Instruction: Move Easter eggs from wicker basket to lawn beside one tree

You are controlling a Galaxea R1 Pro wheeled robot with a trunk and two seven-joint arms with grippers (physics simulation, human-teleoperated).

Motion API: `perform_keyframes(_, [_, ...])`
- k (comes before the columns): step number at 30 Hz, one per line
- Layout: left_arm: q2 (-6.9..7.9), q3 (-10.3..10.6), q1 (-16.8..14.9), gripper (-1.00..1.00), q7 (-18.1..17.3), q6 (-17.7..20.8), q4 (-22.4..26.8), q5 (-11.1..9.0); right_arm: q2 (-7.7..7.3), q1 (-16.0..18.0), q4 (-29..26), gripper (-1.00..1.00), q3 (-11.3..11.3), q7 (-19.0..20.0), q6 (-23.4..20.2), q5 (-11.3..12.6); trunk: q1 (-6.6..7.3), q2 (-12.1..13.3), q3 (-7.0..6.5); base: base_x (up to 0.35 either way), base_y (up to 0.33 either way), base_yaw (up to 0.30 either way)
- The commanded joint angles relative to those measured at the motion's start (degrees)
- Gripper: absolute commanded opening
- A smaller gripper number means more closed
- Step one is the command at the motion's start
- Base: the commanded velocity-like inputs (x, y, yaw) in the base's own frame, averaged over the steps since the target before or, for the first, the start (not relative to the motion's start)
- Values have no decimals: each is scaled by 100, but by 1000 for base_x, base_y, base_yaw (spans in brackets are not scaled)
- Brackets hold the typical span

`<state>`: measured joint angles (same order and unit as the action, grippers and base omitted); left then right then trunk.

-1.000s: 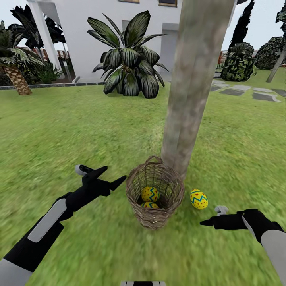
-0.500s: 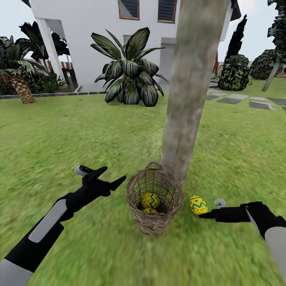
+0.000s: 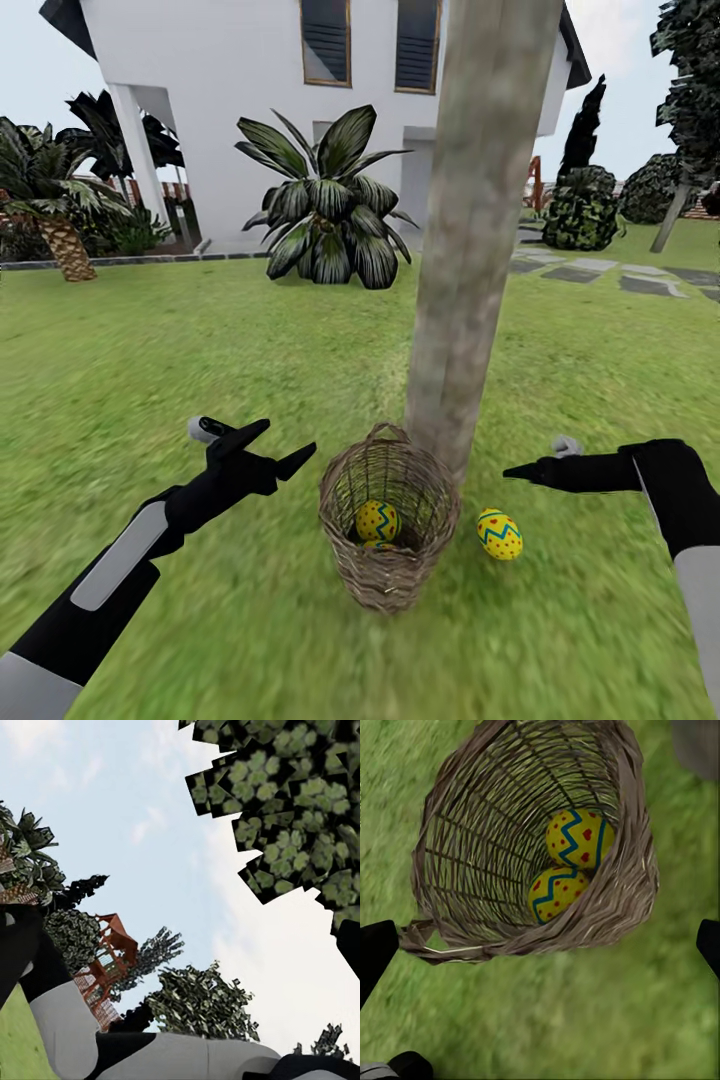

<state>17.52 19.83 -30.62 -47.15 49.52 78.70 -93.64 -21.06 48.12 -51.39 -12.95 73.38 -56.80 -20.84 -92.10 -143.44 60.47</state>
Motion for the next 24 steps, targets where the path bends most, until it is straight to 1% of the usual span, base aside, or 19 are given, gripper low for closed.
perform_keyframes(1, [4, 12, -5, 100, -5, 23, -3, -32, 7, 4, -26, 100, -14, 54, -48, -68, 3, 0, -17, 0, 0, 0])
perform_keyframes(6, [-11, 12, -5, 100, -3, 23, -7, -28, 31, 4, -66, 100, -5, 21, -72, -89, 16, 6, -128, 0, 0, 0])
perform_keyframes(7, [-16, 12, -5, 100, 0, 23, -9, -21, 60, 4, -74, 100, 2, 14, -76, -92, 19, 8, -150, 0, 0, 0])
perform_keyframes(9, [-19, 12, -5, 100, 8, 23, -11, -17, 254, 4, -125, 100, 9, -30, -82, -105, 24, 10, -195, 0, 0, 0])
perform_keyframes(11, [-20, 12, -5, 100, 11, 23, -12, -15, 475, 4, -199, 100, 16, -140, -84, -213, 29, 13, -239, 0, 0, 0])
perform_keyframes(12, [-20, 12, -5, 100, 11, 23, -12, -15, 580, 4, -226, 100, 37, -220, -83, -331, 32, 14, -261, 0, 0, 0])
perform_keyframes(13, [-21, 12, -5, 100, 12, 23, -12, -15, 630, 4, -236, 100, 55, -269, -82, -410, 34, 16, -283, 0, 0, 0])
perform_keyframes(14, [-19, 12, -5, 100, 12, 23, -12, -14, 909, 4, -268, 100, 159, -527, -77, -903, 37, 17, -305, 0, 0, 0])
perform_keyframes(15, [-18, 12, -5, 100, 12, 21, -12, -14, 973, 4, -271, 100, 172, -569, -75, -1002, 39, 18, -327, 0, 0, 0])
perform_keyframes(17, [-19, 12, -5, 100, 17, 18, -12, -10, 1234, 4, -268, 100, 202, -679, -49, -1382, 59, 51, -369, 0, 0, 0])
perform_keyframes(18, [-20, 12, -5, 100, 19, 16, -12, -8, 1398, 4, -252, 100, 216, -716, -28, -1636, 81, 91, -387, 0, 0, 0])
perform_keyframes(19, [-20, 12, -5, 100, 20, 15, -12, -7, 1481, 1, -240, 100, 223, -730, -21, -1787, 103, 131, -404, 0, 0, 0])
perform_keyframes(22, [-21, 12, -5, 100, 27, 8, -19, -1, 1733, -113, -228, 100, 303, -757, 0, -2094, 169, 251, -458, 0, 0, 0])
perform_keyframes(24, [-21, 12, -5, 100, 29, 6, -20, 2, 1807, -146, -228, 100, 352, -762, 7, -2149, 213, 331, -494, 0, 0, 3])
